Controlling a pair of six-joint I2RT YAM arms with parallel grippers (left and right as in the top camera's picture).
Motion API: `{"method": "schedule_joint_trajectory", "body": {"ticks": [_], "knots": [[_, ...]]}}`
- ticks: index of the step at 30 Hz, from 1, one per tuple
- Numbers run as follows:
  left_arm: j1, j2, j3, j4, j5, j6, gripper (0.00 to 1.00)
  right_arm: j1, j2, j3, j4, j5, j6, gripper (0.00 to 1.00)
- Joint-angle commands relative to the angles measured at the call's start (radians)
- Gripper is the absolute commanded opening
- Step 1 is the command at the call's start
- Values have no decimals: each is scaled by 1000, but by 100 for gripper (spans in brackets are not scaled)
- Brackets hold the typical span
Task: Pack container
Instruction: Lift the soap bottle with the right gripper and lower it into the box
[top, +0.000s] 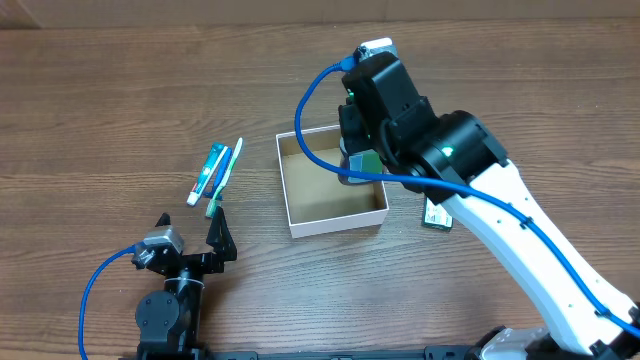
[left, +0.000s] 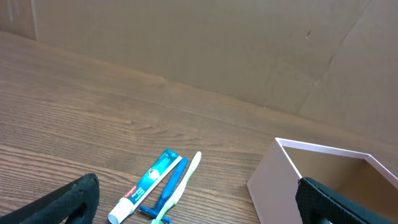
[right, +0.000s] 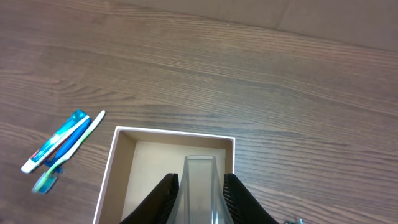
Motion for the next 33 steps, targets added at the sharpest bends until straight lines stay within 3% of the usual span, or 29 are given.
{"method": "schedule_joint_trajectory", "body": {"ticks": [1, 15, 33], "knots": [[10, -8, -3, 3, 1, -13, 100, -5, 47, 30, 44, 50, 29, 26], [10, -8, -3, 3, 1, -13, 100, -10, 212, 30, 160, 50, 28, 26], [10, -8, -3, 3, 1, -13, 100, -107, 283, -27, 251, -4, 24, 26]]}}
